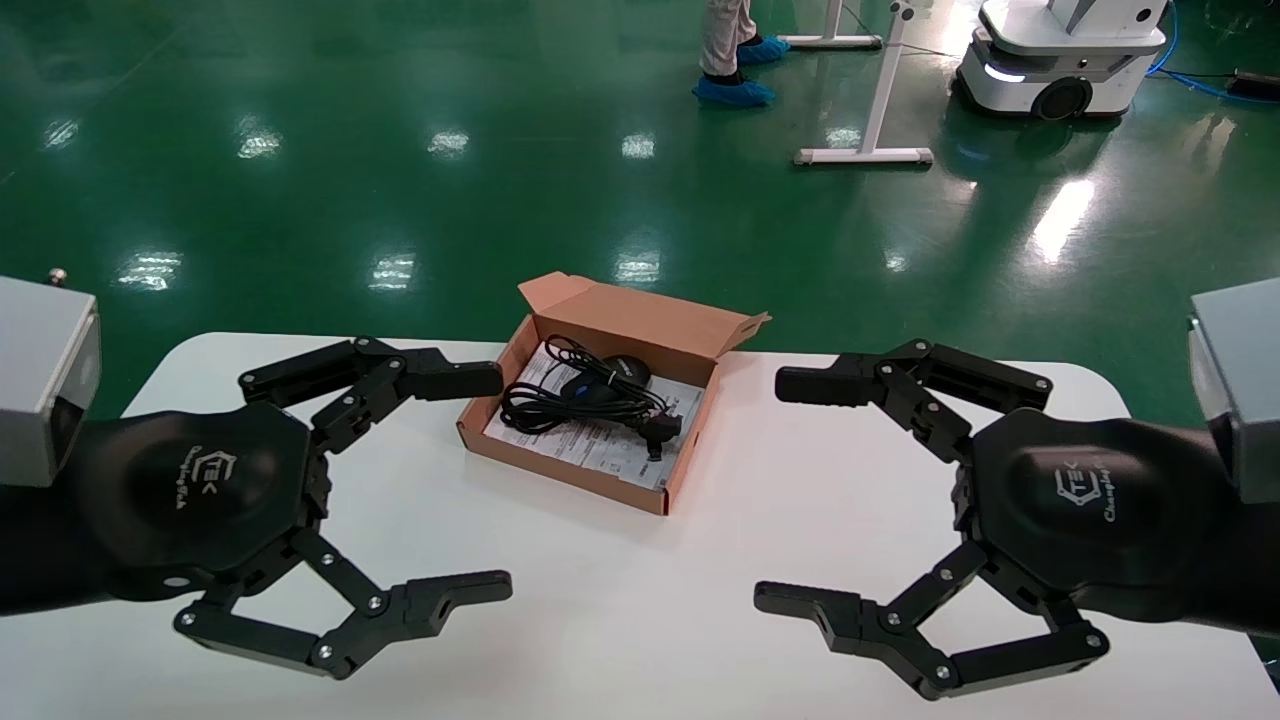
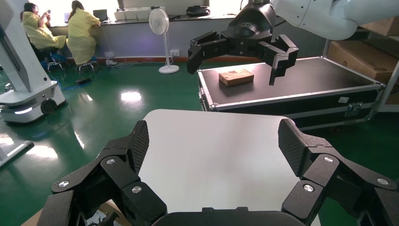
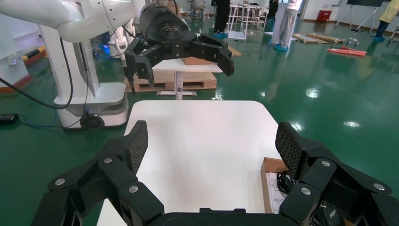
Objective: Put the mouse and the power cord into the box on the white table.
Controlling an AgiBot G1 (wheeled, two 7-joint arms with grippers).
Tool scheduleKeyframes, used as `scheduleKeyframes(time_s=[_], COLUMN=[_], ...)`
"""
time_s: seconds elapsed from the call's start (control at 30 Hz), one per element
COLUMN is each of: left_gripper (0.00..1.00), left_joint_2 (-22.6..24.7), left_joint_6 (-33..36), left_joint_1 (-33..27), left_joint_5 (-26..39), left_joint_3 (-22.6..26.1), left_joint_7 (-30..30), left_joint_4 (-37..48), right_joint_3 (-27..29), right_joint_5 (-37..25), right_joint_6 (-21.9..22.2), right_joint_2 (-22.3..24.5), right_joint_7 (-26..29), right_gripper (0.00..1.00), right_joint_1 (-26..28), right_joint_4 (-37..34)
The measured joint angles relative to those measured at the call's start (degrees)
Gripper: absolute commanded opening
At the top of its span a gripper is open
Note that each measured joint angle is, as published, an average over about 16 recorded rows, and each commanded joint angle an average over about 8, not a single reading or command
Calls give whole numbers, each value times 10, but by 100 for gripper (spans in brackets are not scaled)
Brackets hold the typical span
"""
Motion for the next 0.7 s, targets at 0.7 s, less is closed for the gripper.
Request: scheduleKeyframes(time_s=[0.7], left_gripper=[100], left_joint_2=[0], left_joint_6=[0], left_joint_1=[0], left_joint_5=[0], left_joint_3=[0], left_joint_7=[0], left_joint_4=[0], right_joint_3=[0], right_joint_5=[0], right_joint_6=[0], right_joint_2=[0], right_joint_7=[0], right_gripper=[100], right_joint_1=[0], right_joint_4=[0])
